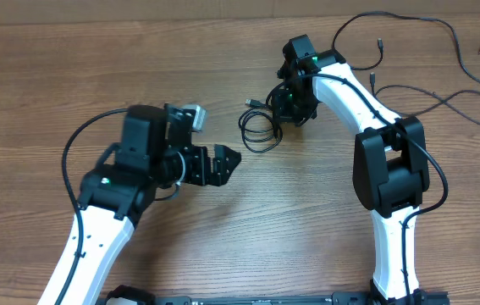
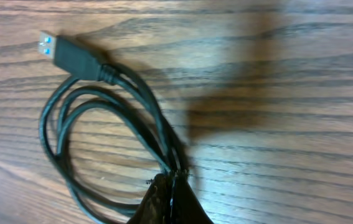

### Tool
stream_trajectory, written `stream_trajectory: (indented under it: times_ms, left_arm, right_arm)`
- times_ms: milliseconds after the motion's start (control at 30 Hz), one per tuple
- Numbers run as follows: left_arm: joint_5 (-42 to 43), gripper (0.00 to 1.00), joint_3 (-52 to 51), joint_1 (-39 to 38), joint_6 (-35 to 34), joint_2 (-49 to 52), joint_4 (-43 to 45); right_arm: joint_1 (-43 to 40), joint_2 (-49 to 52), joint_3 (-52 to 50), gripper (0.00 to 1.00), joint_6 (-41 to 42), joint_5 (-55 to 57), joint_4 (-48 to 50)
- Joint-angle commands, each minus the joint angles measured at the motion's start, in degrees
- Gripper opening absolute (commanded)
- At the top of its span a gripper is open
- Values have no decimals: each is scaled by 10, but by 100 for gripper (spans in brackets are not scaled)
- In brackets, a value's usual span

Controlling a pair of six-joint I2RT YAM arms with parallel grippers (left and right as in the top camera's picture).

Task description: Untangle cables

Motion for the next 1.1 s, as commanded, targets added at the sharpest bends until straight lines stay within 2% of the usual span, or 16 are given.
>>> stream_trajectory:
  times_ms: [0, 433, 600, 700, 833, 967, 1067]
  left_arm:
    - [-73, 99, 11, -12, 19, -12, -2]
    - [-76, 100, 11, -12, 19, -12, -1]
    - [-79, 100, 11, -12, 18, -12, 12]
    - [-90, 100, 11, -11, -29, -12, 29]
    - [-152, 100, 11, -10, -112, -12, 44]
    - [-168, 100, 11, -10, -117, -7, 61]
    - [-168, 100, 11, -10, -117, 5, 72]
  right_arm:
    - [0, -1, 2, 4, 1, -44, 2]
    - [0, -93, 36, 4, -4, -160, -6]
    - [0, -111, 36, 4, -4, -246, -19]
    - [0, -115, 36, 4, -4, -280, -31]
    - [0, -120, 36, 4, -22, -327, -42]
    - [0, -133, 36, 4, -68, -425, -45]
    - [0, -144, 37, 4, -66, -389, -45]
